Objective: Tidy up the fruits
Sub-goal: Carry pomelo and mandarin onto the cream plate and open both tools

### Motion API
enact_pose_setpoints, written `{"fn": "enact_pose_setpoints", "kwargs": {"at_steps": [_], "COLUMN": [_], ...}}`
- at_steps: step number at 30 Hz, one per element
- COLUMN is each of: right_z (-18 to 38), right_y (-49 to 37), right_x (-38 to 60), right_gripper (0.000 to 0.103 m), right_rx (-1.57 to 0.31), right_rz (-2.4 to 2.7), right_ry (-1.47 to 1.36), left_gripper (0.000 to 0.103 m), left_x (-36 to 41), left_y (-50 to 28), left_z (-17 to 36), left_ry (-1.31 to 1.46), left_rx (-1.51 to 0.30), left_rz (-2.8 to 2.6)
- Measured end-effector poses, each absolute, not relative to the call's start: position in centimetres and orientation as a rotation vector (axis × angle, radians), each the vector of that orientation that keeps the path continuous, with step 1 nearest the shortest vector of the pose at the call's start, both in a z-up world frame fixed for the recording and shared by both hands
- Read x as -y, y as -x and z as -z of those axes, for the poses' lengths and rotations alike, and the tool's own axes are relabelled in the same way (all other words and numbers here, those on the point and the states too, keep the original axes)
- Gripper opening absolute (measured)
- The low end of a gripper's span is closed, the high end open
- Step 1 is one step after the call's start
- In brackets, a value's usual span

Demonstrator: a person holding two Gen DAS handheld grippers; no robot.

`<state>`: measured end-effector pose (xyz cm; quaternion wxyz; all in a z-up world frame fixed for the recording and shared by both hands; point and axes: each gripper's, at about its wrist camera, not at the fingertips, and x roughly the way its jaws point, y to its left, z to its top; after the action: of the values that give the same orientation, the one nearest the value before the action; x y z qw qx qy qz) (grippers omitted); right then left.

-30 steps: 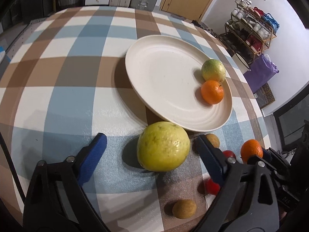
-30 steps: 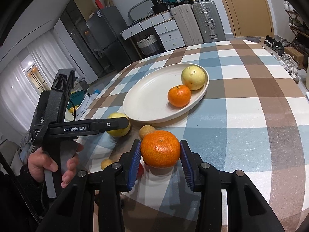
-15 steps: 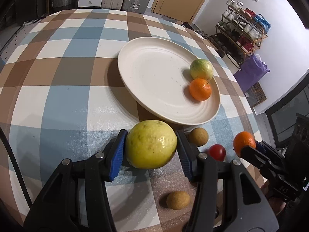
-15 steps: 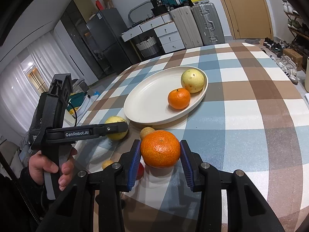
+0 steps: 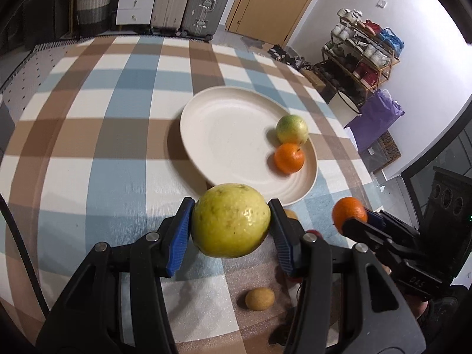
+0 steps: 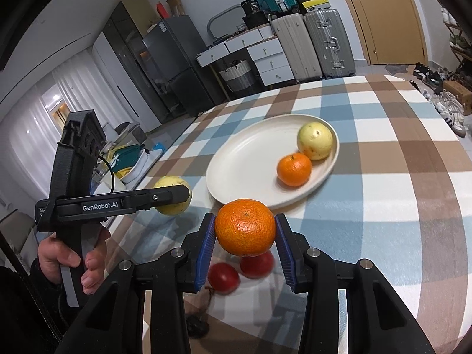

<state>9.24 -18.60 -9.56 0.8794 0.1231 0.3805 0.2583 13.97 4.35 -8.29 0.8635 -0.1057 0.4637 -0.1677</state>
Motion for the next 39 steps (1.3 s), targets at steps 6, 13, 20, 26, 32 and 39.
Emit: {"fn": "enact_pose_setpoints", "kwargs": {"at_steps": [6, 13, 20, 26, 32, 39], "right_z": [8.3, 7.0, 6.3, 6.8, 8.0, 9.3], "right_y": [-10.6, -12.9, -15.6, -18.4, -20.4, -21.4], "right_x": [17.6, 17.3, 17.0, 16.6, 16.4, 15.8], "right_gripper": [0.04, 0.04, 0.04, 0.04, 0.04, 0.041], "right_rx": [-0.774, -0.762, -0.764, -0.787, -0.824, -0.856], "right_rz": [-0.558, -0.54, -0.518, -0.49, -0.477, -0.466], "right_ry": [-0.239, -0.254, -0.246, -0.231, -0.21, -0.159], "left_gripper": [0.048, 0.048, 0.048, 0.048, 0.048, 0.048], "left_x": [-4.0, -3.1, -2.3, -1.1, -0.8, -0.3], "left_y": [-15.1, -17.2, -20.1, -22.3, -23.9, -24.9], "left_z": [6.9, 5.8, 6.2, 7.7, 9.7, 11.0], "left_ry": [0.215, 0.183, 0.19, 0.171, 0.207, 0.217], "left_rx": [-0.957, -0.944, -0.961, -0.998, -1.042, -1.074], "left_rz": [0.357, 0.355, 0.383, 0.413, 0.427, 0.441]}}
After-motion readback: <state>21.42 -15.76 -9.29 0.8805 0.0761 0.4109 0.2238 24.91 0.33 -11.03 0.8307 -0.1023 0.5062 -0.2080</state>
